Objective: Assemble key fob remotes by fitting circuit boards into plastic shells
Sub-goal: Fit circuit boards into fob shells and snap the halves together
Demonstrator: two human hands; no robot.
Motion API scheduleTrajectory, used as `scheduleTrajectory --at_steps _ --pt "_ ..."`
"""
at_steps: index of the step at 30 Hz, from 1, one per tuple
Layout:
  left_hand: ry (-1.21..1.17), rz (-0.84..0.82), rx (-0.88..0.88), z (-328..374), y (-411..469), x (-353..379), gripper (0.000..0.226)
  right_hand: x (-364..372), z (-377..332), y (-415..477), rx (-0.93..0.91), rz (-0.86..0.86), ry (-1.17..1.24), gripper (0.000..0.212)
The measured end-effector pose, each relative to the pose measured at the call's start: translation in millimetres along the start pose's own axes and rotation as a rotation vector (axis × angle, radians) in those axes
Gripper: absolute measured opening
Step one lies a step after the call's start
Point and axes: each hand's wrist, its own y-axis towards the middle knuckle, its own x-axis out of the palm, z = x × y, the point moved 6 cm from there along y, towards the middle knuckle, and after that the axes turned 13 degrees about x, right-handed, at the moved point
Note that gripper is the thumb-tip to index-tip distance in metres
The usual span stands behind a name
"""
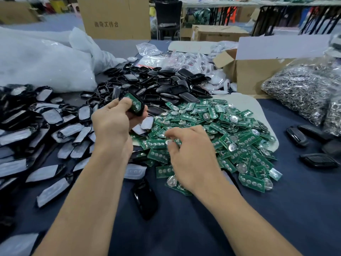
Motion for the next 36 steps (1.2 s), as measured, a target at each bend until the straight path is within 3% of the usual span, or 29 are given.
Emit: scheduleTrajectory --at_steps 5,7,14,19,22,28,31,34,36 --pt "0.04 0.032 0.042 5.4 7.5 -10.7 0.013 22.7 -31.9 39.0 -0.074 0.031 -0.099 0.026" --pt "0.049 0.043 0.041 6.7 7.5 -13.6 0.006 37.1 -45.4 52.9 -0.093 -0.014 -0.199 0.026" --pt "-0.017 0.069 0.04 9.0 7.4 -15.5 0.018 55.0 -71.7 78.4 -0.217 -0.084 -0.635 0.023" --pt "-0.024 0.062 0.006 6.4 3.2 -11.8 0.009 55.4 -78.1 77.3 -0.249 -0.012 -0.621 0.016" --pt "-0.023 0.028 -0.009 5.4 -1.3 -8.1 0.003 34.5 -60.9 78.0 -0.175 0.073 -0.392 0.02" --pt "0.049 -0.094 -0.054 -2.4 -16.1 7.1 0.009 -33.4 5.2 46.3 0.243 0.047 0.586 0.028" --pt "0.103 -0.196 -0.037 -10.4 -32.0 24.1 0.024 -49.1 36.1 19.1 0.413 -0.037 1.012 0.03" --pt "0.2 -0.316 -0.018 -22.1 -54.1 42.8 0.01 -55.7 51.2 10.5 0.48 -0.114 1.229 0.027" --pt "0.23 -0.362 -0.01 -27.8 -64.8 49.8 0.015 -57.9 55.5 12.9 0.506 -0.136 1.293 0.028"
